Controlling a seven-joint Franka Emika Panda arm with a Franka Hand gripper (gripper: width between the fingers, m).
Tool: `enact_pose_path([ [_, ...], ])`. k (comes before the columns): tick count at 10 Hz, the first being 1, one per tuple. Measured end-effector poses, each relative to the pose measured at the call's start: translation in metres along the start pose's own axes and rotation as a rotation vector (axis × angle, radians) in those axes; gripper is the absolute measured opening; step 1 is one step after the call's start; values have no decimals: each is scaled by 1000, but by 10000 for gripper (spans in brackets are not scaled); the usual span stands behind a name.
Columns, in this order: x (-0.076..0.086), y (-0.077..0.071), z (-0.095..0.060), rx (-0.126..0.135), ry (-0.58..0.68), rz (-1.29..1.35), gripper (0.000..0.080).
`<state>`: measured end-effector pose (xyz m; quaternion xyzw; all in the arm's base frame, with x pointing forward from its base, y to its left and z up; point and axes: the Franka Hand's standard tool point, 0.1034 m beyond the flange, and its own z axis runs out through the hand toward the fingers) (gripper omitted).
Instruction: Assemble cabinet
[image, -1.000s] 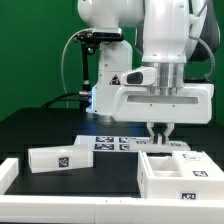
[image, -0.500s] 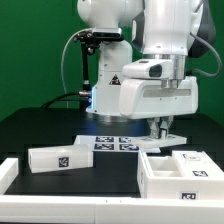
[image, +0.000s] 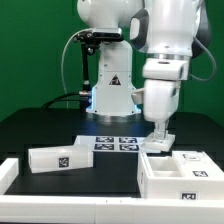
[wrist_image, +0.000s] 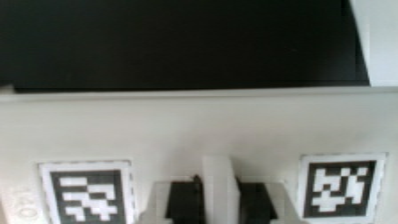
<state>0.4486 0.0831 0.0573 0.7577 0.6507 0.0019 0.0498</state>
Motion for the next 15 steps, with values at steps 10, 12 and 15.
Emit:
enact_pose_path([
  [10, -25, 19, -4, 79, -52, -111, 67],
  [12, -27, 17, -3, 89, -56, -106, 67],
  [15, -29, 17, 0, 95, -59, -103, 67],
])
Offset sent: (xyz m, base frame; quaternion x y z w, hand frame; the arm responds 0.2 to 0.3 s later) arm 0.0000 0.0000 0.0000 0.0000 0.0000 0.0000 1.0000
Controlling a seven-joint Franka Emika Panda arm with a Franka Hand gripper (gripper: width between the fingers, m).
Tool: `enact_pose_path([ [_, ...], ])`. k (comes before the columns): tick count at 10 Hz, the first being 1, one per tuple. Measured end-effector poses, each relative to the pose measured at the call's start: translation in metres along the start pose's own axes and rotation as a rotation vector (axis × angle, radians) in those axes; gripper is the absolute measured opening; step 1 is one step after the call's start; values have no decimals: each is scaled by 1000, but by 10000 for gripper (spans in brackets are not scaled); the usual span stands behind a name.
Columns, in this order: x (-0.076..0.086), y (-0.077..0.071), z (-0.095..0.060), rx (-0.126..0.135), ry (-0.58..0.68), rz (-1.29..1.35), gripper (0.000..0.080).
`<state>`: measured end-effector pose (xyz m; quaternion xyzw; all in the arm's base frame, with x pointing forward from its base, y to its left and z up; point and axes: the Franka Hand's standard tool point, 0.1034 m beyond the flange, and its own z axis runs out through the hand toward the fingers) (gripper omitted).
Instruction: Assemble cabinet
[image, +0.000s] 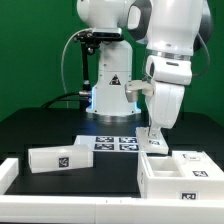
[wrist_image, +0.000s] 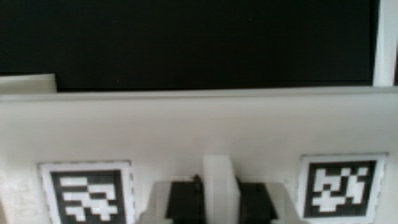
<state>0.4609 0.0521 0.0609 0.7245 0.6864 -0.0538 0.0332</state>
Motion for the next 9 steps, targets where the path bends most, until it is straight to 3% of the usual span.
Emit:
enact_pose_path([
  [9, 1, 9, -1, -6, 0, 13, 67],
])
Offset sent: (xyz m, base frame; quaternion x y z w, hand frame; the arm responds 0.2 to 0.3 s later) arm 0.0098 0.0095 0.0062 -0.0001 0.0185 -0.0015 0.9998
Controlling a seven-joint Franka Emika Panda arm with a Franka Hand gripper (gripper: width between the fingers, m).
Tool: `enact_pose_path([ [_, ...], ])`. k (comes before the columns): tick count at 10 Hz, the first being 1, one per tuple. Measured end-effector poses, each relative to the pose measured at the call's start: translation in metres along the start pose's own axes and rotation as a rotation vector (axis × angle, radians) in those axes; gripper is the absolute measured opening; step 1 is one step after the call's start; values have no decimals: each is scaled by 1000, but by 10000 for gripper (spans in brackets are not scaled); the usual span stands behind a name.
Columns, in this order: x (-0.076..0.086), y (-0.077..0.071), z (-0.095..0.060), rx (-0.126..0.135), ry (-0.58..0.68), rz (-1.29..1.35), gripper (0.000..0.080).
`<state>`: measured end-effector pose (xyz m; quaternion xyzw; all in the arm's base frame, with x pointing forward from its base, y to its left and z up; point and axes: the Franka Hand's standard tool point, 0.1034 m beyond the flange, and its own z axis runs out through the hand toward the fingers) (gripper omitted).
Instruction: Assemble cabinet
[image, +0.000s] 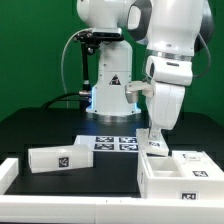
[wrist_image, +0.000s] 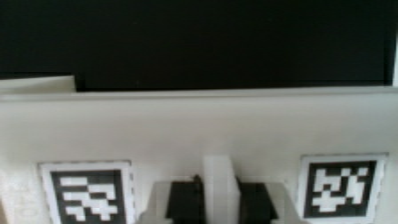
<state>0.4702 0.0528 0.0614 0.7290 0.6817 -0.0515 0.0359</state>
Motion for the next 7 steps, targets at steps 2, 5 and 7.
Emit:
enact_pose_path([
  [2, 2, 0, -1, 3, -1, 4, 67],
  [5, 0, 1, 2, 11, -5, 7, 67],
  [7, 0, 1, 3, 11, -5, 8, 67],
])
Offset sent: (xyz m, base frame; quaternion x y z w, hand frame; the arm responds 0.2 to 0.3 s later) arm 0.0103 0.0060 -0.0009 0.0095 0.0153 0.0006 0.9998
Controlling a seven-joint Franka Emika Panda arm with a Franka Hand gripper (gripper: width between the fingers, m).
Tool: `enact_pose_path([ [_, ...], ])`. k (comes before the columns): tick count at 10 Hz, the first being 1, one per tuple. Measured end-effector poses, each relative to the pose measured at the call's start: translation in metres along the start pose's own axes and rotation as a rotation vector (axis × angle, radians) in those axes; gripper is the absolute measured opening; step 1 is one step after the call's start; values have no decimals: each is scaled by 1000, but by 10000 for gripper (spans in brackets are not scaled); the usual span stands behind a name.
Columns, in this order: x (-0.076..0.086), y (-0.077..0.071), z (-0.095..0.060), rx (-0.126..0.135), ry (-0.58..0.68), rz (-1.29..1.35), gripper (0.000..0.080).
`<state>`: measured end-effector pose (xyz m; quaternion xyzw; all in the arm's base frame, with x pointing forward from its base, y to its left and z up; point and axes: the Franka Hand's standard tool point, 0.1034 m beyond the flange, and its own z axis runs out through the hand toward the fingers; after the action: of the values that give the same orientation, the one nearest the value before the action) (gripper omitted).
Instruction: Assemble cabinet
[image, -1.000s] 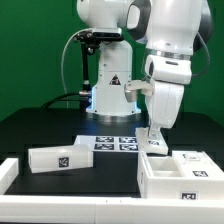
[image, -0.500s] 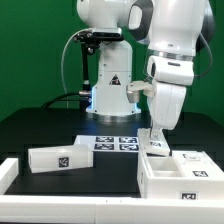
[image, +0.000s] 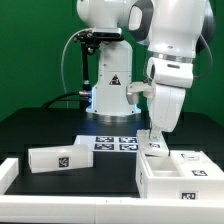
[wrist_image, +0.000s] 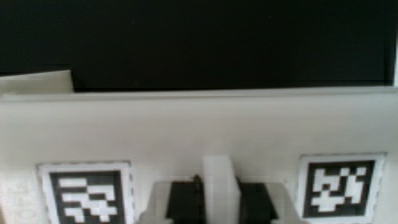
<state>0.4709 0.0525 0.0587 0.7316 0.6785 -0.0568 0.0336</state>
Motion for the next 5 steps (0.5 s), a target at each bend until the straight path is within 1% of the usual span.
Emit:
enact_pose_path([
  [1, 0, 0, 1, -8, 3, 6, 67],
  [3, -2, 0, -1, 15, -7, 11, 67],
  [5, -4, 0, -1, 26, -11, 14, 67],
])
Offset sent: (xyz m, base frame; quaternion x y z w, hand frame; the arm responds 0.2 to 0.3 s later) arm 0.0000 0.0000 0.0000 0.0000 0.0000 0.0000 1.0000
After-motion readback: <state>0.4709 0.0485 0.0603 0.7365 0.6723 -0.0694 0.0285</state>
